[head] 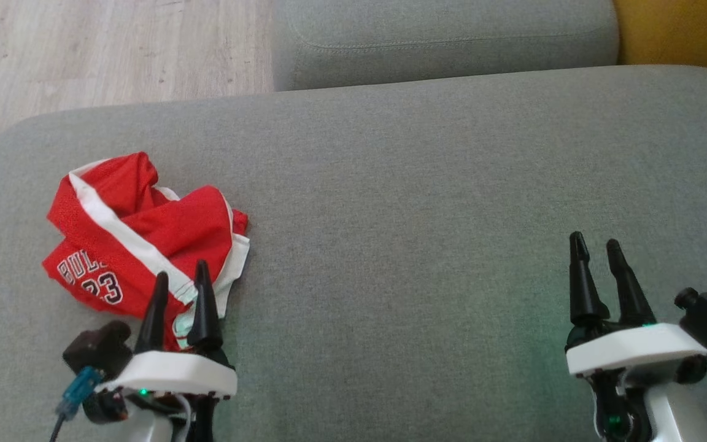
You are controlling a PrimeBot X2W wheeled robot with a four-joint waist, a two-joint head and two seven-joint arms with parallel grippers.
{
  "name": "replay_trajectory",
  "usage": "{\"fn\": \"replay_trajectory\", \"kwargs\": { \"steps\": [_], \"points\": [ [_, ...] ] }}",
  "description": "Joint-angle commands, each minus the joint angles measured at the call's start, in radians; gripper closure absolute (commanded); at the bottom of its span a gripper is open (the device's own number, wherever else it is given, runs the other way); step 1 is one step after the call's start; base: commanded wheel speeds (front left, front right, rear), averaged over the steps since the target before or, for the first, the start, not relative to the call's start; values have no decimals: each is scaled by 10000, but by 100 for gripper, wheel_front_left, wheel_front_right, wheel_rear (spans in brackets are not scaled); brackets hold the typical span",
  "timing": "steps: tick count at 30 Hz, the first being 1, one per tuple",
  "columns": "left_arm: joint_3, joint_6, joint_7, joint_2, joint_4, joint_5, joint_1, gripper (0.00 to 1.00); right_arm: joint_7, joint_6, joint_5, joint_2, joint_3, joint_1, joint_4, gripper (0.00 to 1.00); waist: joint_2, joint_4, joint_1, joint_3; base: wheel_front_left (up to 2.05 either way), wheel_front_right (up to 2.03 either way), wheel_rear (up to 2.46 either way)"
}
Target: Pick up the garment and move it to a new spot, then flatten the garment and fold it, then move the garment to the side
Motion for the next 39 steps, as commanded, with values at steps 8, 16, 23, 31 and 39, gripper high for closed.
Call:
{"fn": "replay_trajectory", "kwargs": {
  "steps": [8, 16, 23, 31, 39],
  "points": [
    [-532, 432, -340, 394, -232, 1200, -782, 0, -364, -5, -1177, -88, 308, -583, -437, 0, 0, -57, -1, 34, 0, 0, 0],
    [-1049, 851, -575, 611, -132, 2086, -952, 0, -601, -5, -2346, -93, 355, -641, -583, 0, 0, -76, -1, 67, 0, 0, 0],
    [-1586, 1144, -780, 835, 83, 2986, -1132, 0, -806, -6, -3377, -97, 456, -661, -722, 0, 0, -17, -1, 121, 0, 0, 0],
    [-2187, 1533, -1015, 1064, 509, 4091, -1376, 0, -1043, -6, -4569, -102, 666, -696, -774, 0, 0, 10, -1, 149, 0, 0, 0],
    [-2828, 1825, -1221, 1227, 840, 5090, -1621, 0, -1249, -7, -5735, -107, 901, -769, -804, 0, 0, -19, -1, 179, 0, 0, 0]
  ]
}}
